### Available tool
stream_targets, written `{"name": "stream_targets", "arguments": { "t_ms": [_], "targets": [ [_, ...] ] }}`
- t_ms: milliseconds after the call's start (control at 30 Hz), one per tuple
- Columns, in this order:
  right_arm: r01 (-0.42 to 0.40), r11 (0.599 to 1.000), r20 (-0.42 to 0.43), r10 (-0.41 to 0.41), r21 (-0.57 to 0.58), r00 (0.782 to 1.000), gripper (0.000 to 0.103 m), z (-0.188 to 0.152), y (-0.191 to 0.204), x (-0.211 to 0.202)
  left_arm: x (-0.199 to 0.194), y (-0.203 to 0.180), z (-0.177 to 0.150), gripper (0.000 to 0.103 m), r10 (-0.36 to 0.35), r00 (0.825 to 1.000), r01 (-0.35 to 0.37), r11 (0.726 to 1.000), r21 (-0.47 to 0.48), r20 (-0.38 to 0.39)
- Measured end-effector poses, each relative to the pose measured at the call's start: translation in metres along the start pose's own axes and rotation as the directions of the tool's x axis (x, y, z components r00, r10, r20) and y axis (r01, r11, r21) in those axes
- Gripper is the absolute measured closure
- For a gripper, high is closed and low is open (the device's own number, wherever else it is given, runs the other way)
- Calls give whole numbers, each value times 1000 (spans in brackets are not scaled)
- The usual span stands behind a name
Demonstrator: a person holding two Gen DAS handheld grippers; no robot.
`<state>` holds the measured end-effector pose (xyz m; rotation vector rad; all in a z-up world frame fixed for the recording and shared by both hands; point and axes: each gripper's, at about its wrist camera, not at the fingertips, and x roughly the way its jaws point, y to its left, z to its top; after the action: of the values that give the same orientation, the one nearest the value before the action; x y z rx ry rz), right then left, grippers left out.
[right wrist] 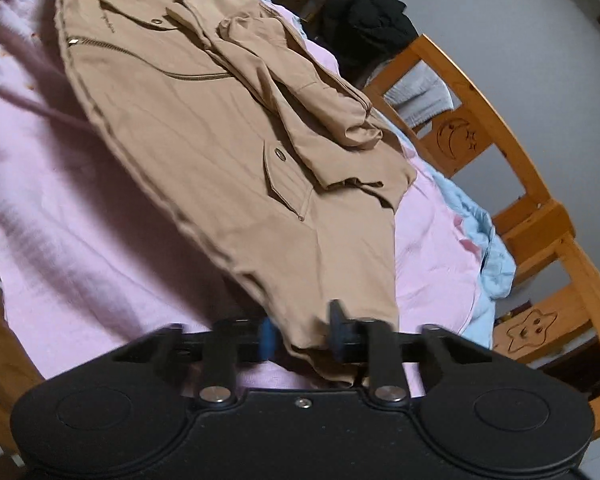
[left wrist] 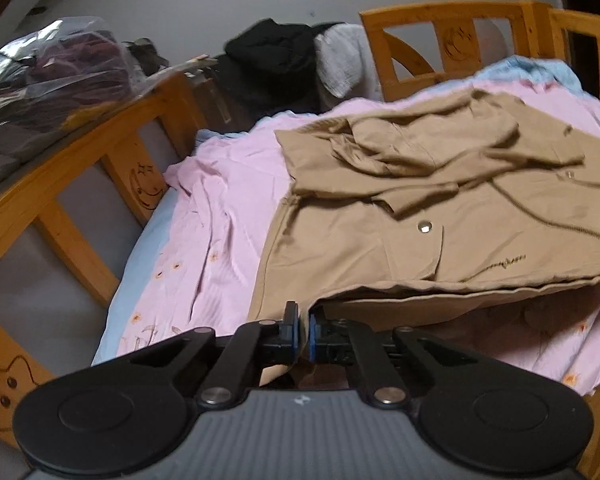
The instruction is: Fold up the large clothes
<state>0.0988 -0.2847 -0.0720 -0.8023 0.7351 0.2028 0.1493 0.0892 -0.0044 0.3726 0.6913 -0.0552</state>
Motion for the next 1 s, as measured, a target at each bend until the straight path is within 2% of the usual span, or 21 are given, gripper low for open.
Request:
{"name": "stream_targets", "arguments": {
  "t_ms": [33,133,333,433,533,633,733,800,1000],
  "targets": [
    [13,1000,8,-13,3,1000,95,3,0,-4,-4,1,1,100,8,1000,-8,1000,-14,17],
    [61,997,51,-63,43,997,98,13,-8,-24,-22,7,3,101,18,998,-13,997,-70,67],
    [77,995,97,-84,70,992,100,29,-16,-82,-66,28,0,101,-5,995,15,995,-99,100],
    [56,996,91,-61,66,994,101,30,-20,-119,-95,42,-9,101,-37,993,47,995,-89,112],
    [6,994,87,-16,110,996,101,31,-27,-160,-120,51,-15,101,-54,992,62,996,-68,116],
    [-31,987,92,17,159,996,101,38,-37,-184,-129,57,-6,101,-62,993,69,995,-74,99],
    [-47,974,99,26,220,995,101,51,-53,-180,-118,60,20,100,-57,995,65,994,-88,87],
    [-21,971,99,-3,237,995,101,62,-61,-167,-101,62,46,100,-51,997,57,993,-99,62],
    [7,940,23,-16,341,1000,101,85,-107,-75,-11,59,124,100,-30,998,27,997,-74,-48]
  ]
}}
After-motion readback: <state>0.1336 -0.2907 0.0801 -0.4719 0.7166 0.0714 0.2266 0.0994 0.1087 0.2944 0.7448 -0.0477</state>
